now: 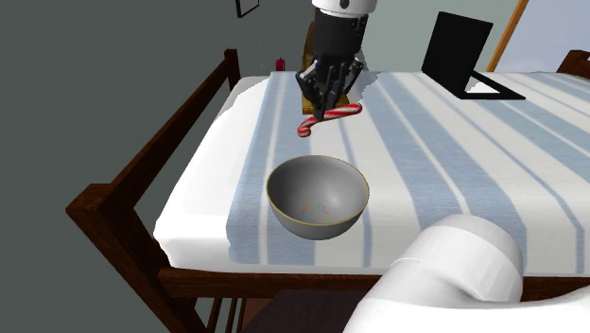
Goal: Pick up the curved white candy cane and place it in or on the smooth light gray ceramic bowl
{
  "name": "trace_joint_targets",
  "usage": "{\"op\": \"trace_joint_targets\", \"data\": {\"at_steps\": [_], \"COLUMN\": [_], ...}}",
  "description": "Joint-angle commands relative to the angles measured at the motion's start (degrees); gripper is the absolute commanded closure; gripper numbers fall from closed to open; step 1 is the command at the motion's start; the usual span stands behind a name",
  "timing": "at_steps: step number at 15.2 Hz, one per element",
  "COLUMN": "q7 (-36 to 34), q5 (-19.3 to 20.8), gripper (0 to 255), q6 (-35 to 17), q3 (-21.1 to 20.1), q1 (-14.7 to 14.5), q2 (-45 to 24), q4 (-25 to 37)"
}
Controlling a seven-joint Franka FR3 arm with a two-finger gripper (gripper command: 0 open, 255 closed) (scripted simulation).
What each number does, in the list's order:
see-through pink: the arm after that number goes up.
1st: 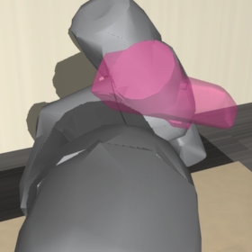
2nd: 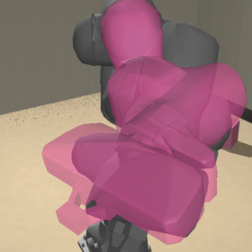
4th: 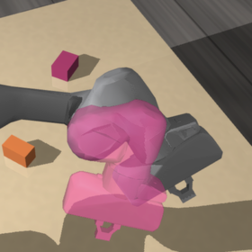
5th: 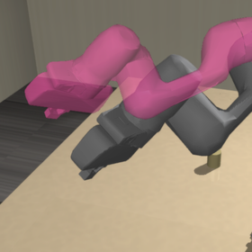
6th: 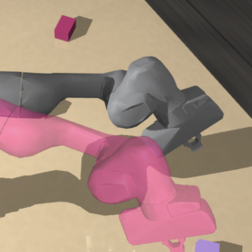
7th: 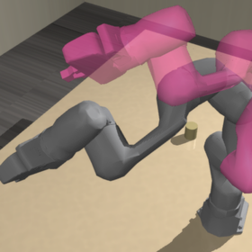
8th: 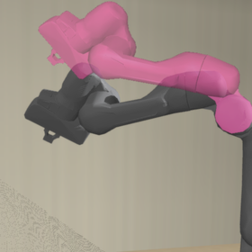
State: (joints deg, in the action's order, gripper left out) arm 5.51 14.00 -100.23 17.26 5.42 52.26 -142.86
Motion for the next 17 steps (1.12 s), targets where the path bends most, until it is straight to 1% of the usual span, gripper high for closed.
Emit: {"op": "trace_joint_targets", "data": {"at_steps": [1,5,6,17], "q7": [-1.86,-5.08,-6.35,-6.54], "q5": [-1.09,-4.0,-5.41,-4.19], "gripper": [255,255,255,255], "q6": [2.56,7.7,9.83,3.65], "q3": [-2.69,-7.62,-9.6,-8.43], "q1": [0.26,0.2,0.0,0.78], "q2": [4.47,12.57,15.55,19.21], "q4": [-2.31,-5.82,-6.85,-16.71]}}
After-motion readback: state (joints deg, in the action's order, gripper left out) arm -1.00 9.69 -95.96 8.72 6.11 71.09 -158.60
